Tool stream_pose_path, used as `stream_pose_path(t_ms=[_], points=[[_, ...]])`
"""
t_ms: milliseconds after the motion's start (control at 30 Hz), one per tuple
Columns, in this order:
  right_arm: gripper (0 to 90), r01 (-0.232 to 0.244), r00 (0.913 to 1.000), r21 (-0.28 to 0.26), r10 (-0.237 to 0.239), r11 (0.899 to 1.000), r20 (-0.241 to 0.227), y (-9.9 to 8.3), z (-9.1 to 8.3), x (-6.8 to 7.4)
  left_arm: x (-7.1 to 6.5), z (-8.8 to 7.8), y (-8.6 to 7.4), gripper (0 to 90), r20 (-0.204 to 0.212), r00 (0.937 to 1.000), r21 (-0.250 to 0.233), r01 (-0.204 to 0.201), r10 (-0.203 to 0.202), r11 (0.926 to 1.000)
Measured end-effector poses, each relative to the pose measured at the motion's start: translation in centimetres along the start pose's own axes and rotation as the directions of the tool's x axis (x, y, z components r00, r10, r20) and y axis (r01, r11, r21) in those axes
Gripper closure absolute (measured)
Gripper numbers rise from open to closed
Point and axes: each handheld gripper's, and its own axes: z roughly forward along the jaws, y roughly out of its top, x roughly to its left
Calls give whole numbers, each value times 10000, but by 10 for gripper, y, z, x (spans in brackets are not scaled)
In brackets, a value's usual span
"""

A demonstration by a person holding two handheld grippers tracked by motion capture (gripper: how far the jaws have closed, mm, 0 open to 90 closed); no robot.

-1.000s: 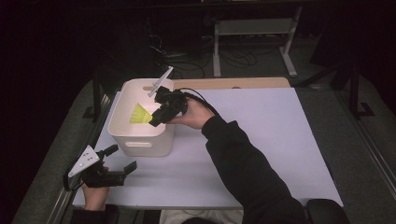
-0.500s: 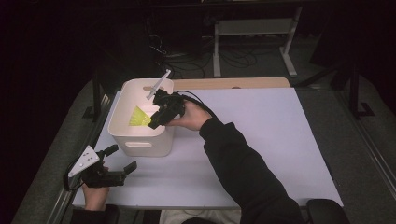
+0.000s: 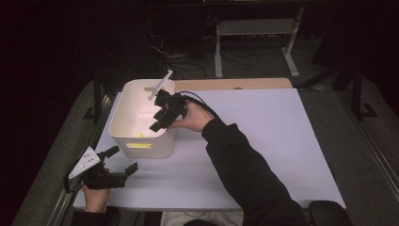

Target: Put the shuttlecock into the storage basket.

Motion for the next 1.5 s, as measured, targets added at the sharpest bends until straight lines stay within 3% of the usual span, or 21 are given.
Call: stream_pose_path(t_ms=[367, 533, 733, 1133, 1500], points=[[168, -163, 9970, -321, 187, 9994, 755, -3, -16, 3, 0, 0, 0, 0, -3, 10000, -1, -13, 13, 10000], [131, -183, 9968, -407, 214, 9990, 776, -6, -22, 3, 0, 0, 0, 0, -3, 10000, 14, -19, 19, 10000], [0, -191, 9948, -364, 226, 9992, 989, -12, -26, 6, 0, 0, 0, 0, -1, 10000, -9, 15, -15, 10000], [0, -133, 9930, -615, 204, 9980, 1160, -20, -39, 10, 0, 0, 0, 0, -13, 10000, 16, -10, 10, 10000], [0, -410, 9874, -989, 555, 9943, 1481, -40, -58, 8, 0, 0, 0, 0, -35, 10000, 27, -12, 12, 10000]])
